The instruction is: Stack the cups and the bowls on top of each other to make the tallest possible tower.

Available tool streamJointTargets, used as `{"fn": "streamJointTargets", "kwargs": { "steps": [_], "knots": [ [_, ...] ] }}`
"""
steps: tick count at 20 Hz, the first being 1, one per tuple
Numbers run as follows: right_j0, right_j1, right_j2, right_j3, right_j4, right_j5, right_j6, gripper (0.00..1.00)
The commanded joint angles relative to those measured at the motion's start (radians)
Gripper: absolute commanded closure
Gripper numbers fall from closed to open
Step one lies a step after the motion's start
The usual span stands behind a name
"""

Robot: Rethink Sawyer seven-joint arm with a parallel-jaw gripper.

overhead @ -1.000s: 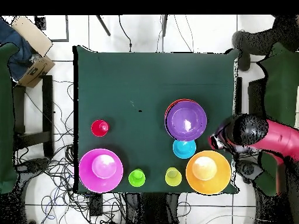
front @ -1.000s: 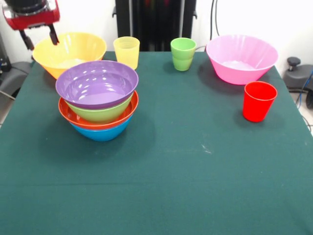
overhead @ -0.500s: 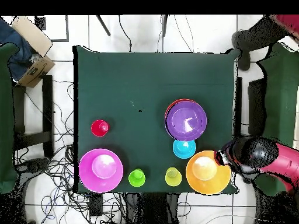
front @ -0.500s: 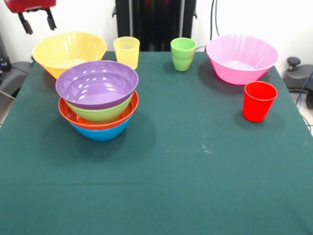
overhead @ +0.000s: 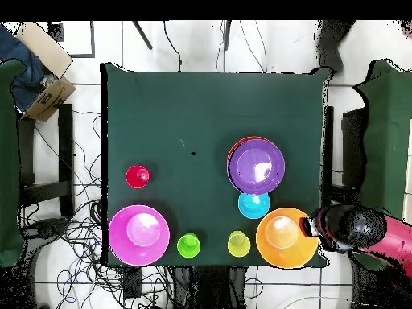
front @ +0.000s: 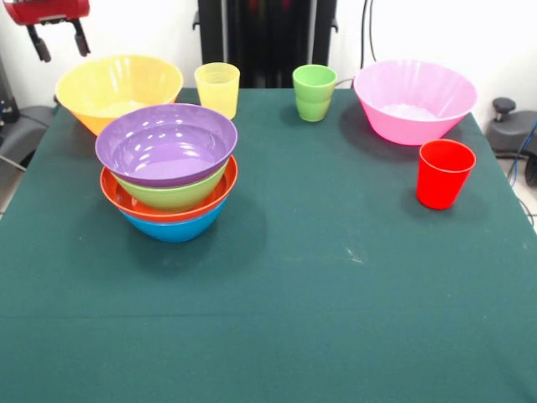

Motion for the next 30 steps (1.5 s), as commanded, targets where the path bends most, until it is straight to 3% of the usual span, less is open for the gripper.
{"fn": "streamJointTargets", "kwargs": {
  "steps": [1,11,22,30],
  "knots": [
    [-0.004,0.07,0.064,0.061,-0.095,-0.087,-0.091,0.0],
    [-0.02,0.097,0.048,0.086,-0.152,-0.156,-0.048,0.0],
    [-0.083,0.148,0.065,0.085,-0.182,-0.198,-0.078,0.0],
    [-0.135,0.175,0.1,0.058,-0.179,-0.148,-0.138,0.0]
  ]
}}
